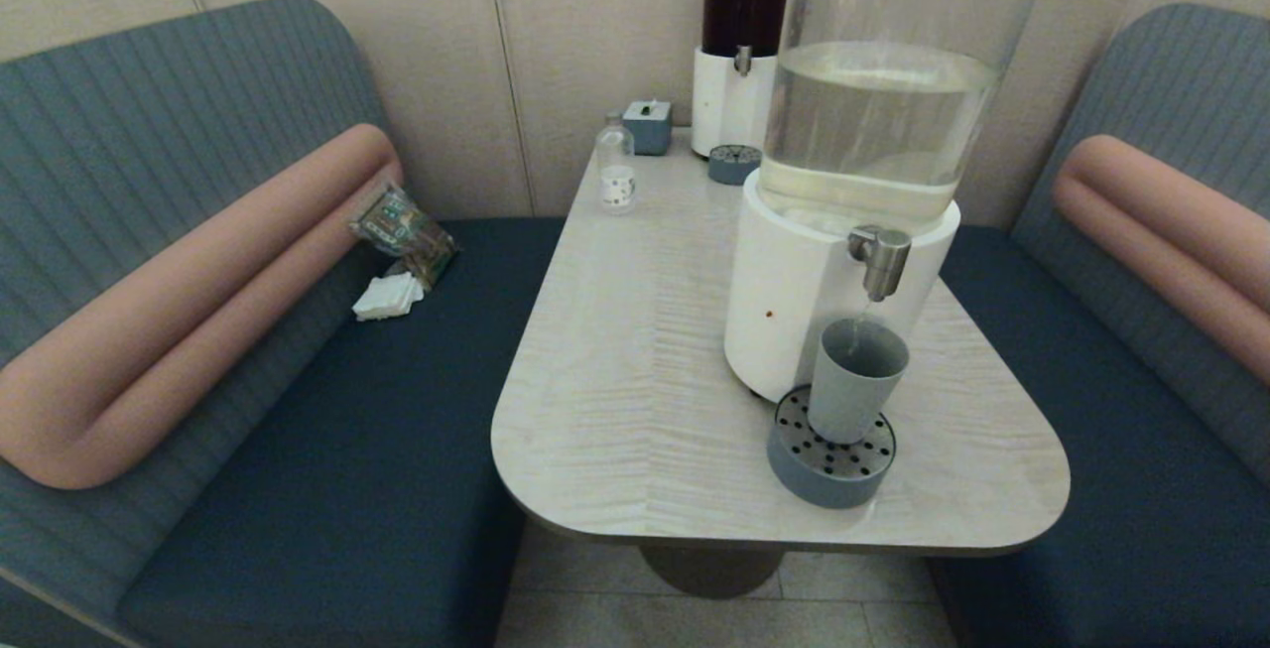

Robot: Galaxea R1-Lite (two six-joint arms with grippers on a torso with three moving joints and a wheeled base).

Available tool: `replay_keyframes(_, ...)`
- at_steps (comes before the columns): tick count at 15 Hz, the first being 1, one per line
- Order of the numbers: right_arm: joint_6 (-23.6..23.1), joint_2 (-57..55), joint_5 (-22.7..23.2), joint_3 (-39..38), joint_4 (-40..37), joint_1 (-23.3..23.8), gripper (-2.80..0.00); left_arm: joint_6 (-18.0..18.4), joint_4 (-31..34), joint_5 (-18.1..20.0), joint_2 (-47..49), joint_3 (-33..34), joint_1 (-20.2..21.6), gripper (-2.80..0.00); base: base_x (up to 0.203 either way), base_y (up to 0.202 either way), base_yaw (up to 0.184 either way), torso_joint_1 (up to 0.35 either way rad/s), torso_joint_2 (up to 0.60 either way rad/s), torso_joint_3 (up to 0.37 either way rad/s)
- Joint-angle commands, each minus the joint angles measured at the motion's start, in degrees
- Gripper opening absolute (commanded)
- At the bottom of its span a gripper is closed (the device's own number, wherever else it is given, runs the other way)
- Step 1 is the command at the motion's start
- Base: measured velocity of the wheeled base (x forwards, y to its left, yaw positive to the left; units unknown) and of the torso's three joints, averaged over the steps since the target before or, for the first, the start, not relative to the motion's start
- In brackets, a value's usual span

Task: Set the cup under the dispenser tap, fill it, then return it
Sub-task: Turn off the faucet

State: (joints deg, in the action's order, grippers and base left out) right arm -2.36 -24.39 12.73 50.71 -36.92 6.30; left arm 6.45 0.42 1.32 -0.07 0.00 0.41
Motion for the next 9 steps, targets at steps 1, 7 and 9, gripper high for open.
replay_keyframes(1,0.0,5.9,-0.1,-3.6,1.2,-0.1,-2.80,0.1,0.0,0.0,0.1,0.0,0.0,-2.80,0.000,0.000,0.000,0.000,0.00,0.000)
replay_keyframes(7,0.9,8.7,-0.4,-8.0,2.7,-4.0,-2.80,0.1,0.0,0.0,0.1,0.0,0.0,-2.80,0.000,0.000,0.000,0.000,0.00,0.000)
replay_keyframes(9,0.6,9.8,-3.9,-9.0,2.8,-8.2,-2.80,0.1,0.0,0.0,0.1,0.0,0.0,-2.80,0.000,0.000,0.000,0.000,0.00,0.000)
